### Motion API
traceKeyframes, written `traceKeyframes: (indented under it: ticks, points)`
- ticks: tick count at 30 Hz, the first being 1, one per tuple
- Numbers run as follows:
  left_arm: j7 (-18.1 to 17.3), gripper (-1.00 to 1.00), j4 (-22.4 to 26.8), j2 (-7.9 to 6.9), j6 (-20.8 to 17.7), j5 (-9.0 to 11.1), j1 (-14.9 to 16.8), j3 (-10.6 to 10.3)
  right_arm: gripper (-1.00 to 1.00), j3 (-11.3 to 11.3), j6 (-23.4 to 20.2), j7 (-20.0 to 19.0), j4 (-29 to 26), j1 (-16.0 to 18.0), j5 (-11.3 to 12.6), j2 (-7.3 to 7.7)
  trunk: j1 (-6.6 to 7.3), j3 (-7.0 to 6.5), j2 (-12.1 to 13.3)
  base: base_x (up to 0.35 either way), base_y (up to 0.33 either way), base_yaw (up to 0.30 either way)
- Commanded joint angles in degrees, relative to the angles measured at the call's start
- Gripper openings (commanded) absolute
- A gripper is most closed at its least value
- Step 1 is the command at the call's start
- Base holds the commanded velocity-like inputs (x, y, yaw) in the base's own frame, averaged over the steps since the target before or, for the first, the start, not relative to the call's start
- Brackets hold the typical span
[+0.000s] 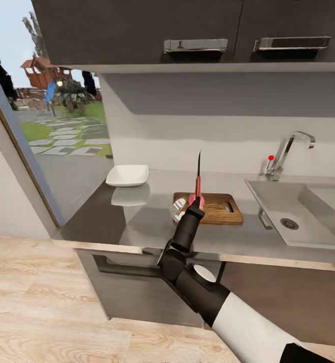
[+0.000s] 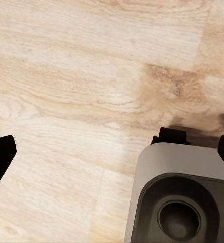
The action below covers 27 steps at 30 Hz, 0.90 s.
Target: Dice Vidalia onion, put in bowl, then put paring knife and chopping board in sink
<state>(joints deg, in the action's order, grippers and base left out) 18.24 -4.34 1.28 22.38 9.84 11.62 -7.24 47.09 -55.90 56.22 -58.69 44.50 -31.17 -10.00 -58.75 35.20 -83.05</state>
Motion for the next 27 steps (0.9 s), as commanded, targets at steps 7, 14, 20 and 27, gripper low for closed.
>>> traceKeyframes:
  ticks: [7,14,20,27]
  points:
    - [0.0,1.00,-0.2,0.04,0.4,0.5,0.1,-0.5,-1.00,0.1,-0.2,0.2,0.2,0.1,0.1,0.00,0.02,0.05,0.0,-0.032,0.017,0.000]
    - [0.0,1.00,-0.2,0.04,0.4,0.5,0.1,-0.5,-1.00,0.1,-0.1,0.2,0.2,0.1,0.1,0.00,0.02,0.05,0.0,-0.001,0.000,0.000]
    - [0.0,1.00,-0.2,0.04,0.4,0.5,0.1,-0.5,-1.00,0.1,0.0,0.2,0.2,0.1,0.2,0.00,0.02,0.05,0.0,0.000,0.000,0.000]
    - [0.0,1.00,-0.2,0.04,0.4,0.5,0.1,-0.5,-1.00,0.0,-0.1,0.1,0.2,0.1,0.3,0.00,0.02,0.05,0.0,0.000,0.000,0.000]
